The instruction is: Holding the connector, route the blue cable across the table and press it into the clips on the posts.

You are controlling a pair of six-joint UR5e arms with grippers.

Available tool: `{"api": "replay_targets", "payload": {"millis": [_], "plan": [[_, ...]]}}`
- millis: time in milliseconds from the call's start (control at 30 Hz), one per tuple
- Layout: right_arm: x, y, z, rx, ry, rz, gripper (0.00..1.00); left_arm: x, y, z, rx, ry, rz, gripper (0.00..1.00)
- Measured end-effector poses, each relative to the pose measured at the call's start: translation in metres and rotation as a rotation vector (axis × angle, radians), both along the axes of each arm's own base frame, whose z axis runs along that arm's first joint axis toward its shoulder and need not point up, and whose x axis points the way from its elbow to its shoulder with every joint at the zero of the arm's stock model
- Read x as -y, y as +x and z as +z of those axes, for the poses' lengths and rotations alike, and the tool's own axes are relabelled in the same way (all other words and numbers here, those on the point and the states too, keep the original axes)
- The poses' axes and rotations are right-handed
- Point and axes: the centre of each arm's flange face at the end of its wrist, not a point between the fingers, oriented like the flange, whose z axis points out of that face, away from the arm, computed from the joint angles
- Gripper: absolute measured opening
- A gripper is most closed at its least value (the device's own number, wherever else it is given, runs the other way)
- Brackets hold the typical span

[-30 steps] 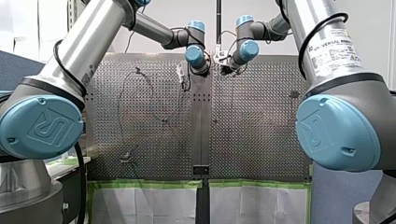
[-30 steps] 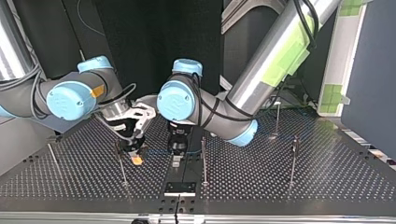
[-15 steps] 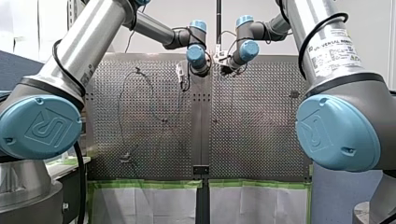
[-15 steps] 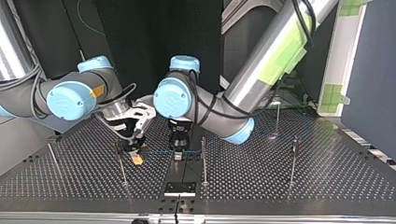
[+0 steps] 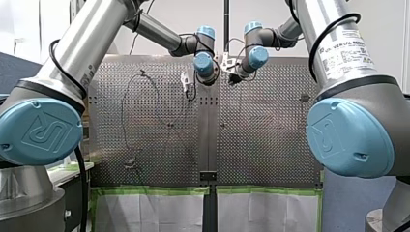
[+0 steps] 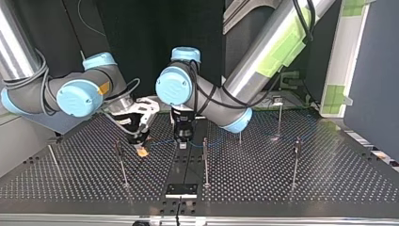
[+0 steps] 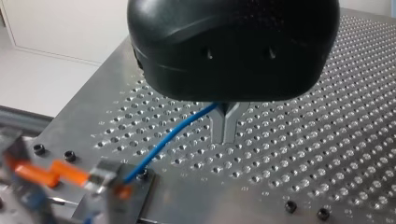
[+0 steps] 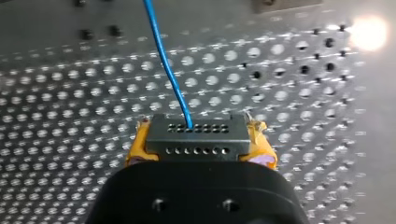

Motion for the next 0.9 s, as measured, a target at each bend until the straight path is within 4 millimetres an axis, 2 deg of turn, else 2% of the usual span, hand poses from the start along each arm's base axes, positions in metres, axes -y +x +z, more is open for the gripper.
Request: {"api": "replay_targets", "payload": {"millis": [533, 900], "plan": [[-0.016, -0.015, -0.062, -0.071, 0.109, -0.007, 0.0, -0.006, -0.007, -0.047, -0.003, -0.058, 0.001, 0.0], [-0.025, -0.022, -0.084, -0.107, 0.142, -0.004, 0.0, -0.014, -0.011, -0.081, -0.006, -0.059, 0.005, 0.0]]}}
